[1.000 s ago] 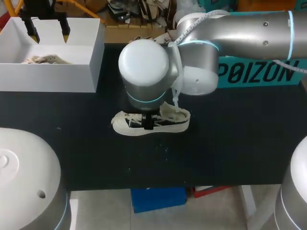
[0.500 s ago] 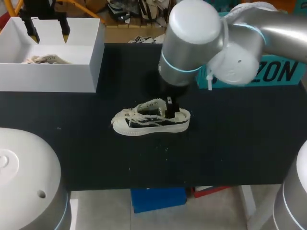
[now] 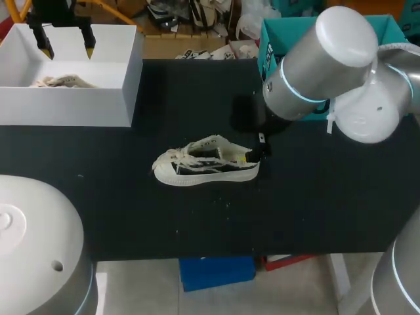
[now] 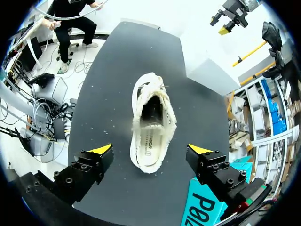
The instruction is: Take the shoe out of the shoebox, open the shoe tongue, remove and reinsert the insole, then place the shoe into the shoebox
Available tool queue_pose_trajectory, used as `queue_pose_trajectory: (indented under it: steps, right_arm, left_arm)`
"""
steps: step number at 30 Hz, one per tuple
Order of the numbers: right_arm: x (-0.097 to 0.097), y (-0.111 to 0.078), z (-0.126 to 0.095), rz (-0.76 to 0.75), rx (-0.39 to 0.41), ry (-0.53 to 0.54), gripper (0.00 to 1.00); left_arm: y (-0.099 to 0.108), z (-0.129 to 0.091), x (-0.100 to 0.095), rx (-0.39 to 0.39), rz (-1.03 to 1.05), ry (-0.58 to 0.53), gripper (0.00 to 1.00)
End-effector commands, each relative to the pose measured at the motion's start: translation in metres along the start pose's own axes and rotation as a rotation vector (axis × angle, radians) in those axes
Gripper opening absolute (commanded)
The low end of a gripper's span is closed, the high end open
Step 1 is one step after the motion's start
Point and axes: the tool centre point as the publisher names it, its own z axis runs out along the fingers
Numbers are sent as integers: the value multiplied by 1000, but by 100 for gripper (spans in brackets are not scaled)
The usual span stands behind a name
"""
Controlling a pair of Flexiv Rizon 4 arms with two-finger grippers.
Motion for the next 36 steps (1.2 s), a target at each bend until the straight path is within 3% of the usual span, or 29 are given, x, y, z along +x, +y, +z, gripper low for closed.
queue_pose_trajectory:
  steps: [1,14,17,29,36]
  right_arm:
    - [1,-3,0,-1,-64,-2,100]
    - [1,-3,0,-1,-64,-2,100]
    - [6,-14,2,56,-142,-19,100]
    - [-4,-46,22,90,-245,31,100]
    - [-8,-53,39,91,-286,80,100]
  left_arm:
    - [0,0,0,-1,-1,-1,100]
    - [0,0,0,-1,-1,-1,100]
    - [0,0,0,-1,-1,-1,100]
    - [0,0,0,-1,-1,-1,100]
    - [0,0,0,-1,-1,-1,100]
